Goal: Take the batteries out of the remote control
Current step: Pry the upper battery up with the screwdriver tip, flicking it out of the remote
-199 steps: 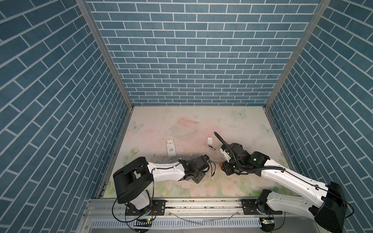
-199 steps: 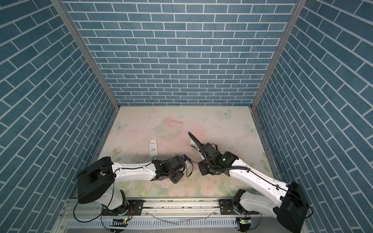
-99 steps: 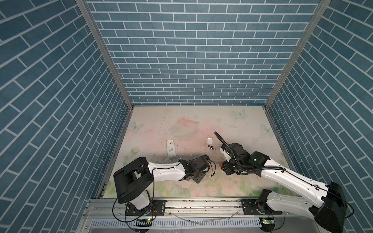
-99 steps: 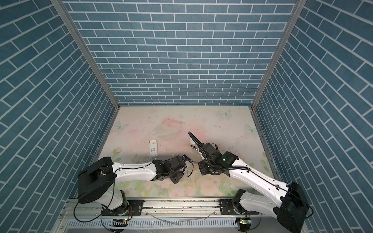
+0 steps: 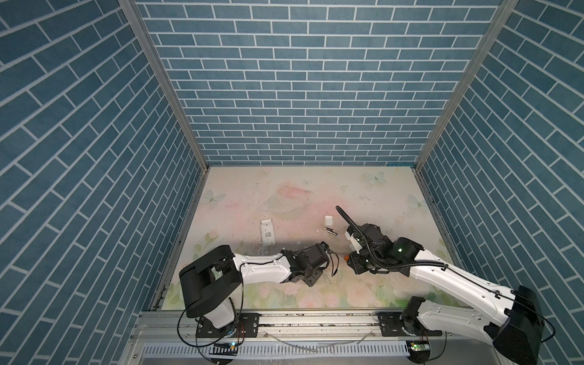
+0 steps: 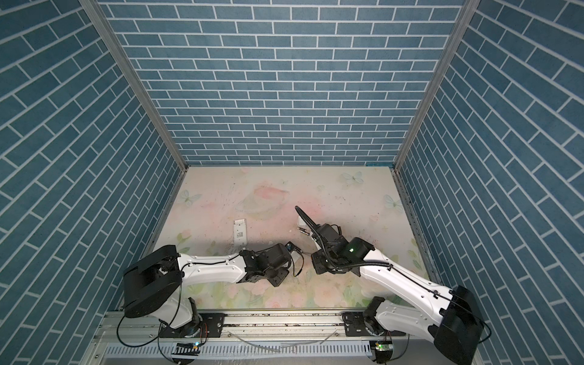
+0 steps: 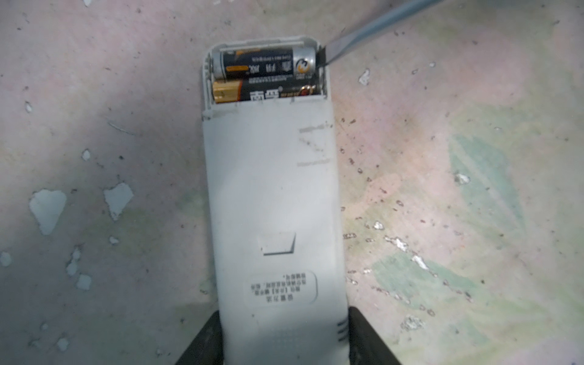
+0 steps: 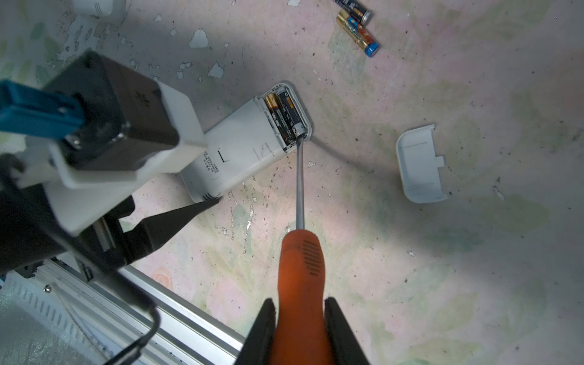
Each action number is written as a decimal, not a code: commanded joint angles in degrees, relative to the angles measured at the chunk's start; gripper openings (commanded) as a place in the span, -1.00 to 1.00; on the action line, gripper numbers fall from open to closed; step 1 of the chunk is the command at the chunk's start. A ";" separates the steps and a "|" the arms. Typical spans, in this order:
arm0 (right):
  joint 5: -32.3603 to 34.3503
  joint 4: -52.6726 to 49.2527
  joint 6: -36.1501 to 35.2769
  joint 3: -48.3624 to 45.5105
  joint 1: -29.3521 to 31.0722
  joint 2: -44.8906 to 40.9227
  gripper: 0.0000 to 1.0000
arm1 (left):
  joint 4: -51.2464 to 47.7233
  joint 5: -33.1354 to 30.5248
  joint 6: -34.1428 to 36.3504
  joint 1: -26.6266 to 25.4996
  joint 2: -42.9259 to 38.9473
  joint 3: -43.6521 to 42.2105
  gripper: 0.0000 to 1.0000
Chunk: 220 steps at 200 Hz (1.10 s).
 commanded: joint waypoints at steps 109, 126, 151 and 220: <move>0.39 10.62 -5.37 6.73 0.36 -1.89 -1.00 | -0.86 8.80 5.48 -3.18 6.39 -2.61 -0.91; 0.64 10.60 -5.68 7.13 0.36 -1.70 -1.00 | -0.95 8.71 5.48 -3.15 6.44 -2.64 -0.92; 1.18 10.27 -6.01 7.51 0.33 -1.23 -1.00 | -1.04 8.53 5.39 -3.22 6.44 -2.78 -0.92; 4.43 5.48 -7.79 9.74 0.12 0.27 -1.00 | -1.75 7.77 5.30 -3.19 5.87 -2.87 -0.93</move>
